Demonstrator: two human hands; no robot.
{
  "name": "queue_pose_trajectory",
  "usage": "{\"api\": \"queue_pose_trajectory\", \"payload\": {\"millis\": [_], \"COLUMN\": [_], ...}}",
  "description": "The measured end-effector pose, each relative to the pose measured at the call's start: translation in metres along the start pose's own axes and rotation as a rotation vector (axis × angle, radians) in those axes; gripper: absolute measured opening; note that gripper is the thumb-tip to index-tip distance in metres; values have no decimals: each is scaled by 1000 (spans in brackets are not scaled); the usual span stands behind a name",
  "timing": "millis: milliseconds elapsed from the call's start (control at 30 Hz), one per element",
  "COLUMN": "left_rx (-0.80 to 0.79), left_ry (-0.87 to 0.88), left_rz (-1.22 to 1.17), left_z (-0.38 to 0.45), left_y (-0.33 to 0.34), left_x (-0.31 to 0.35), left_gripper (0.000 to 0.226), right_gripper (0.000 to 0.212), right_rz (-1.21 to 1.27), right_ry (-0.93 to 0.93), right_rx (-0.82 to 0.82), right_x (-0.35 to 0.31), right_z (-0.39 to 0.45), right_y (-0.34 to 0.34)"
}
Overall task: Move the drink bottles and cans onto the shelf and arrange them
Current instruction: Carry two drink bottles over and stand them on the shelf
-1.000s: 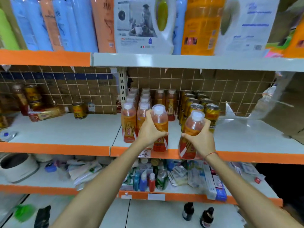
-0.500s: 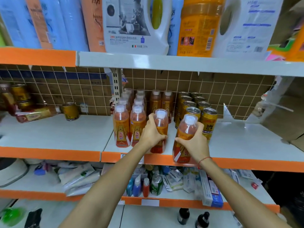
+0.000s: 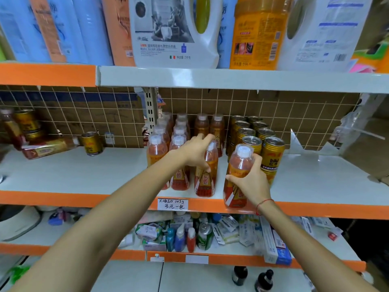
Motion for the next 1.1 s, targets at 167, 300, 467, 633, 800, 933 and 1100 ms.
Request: {"api": "queue_pose_trajectory", "payload": {"millis": [167, 300, 467, 633, 800, 933, 1100], "left_rx": [-46, -53, -53, -81, -97, -89, -107], "left_ry": [18, 24, 18, 24, 55, 71, 63], "left_rz": [99, 165, 210, 235, 198, 171, 186], "left_z": [12, 22, 37, 45, 44, 44, 46], "left_y": [0, -7, -13, -12, -12, -11, -10], "left_x": [0, -7, -12, -16, -20, -23, -24], "left_gripper": [100, 103, 96, 97, 90, 90, 99], "right_gripper": [87, 85, 38, 14, 83, 102, 110], "right_rz": [-36, -17, -46, -22, 57, 54, -135], "right_ry": [3, 11, 248, 590, 24, -122, -278], "right_rx": [1, 2, -163, -450, -12, -25, -188], "right_x": [0, -6, 21, 70, 2, -9, -33], "right_z": [6, 10, 17, -5, 26, 32, 52], "right_y": [8, 15, 37, 68, 52, 42, 30]}}
Point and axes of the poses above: each hand's wrist, its own z-axis towards the middle knuckle, its own y-axis out of the palm, x = y × z, the point moved 6 cm from there along z, towards the middle knuckle, and after that the axes turned 5 degrees about -y, right-handed, at the moved point
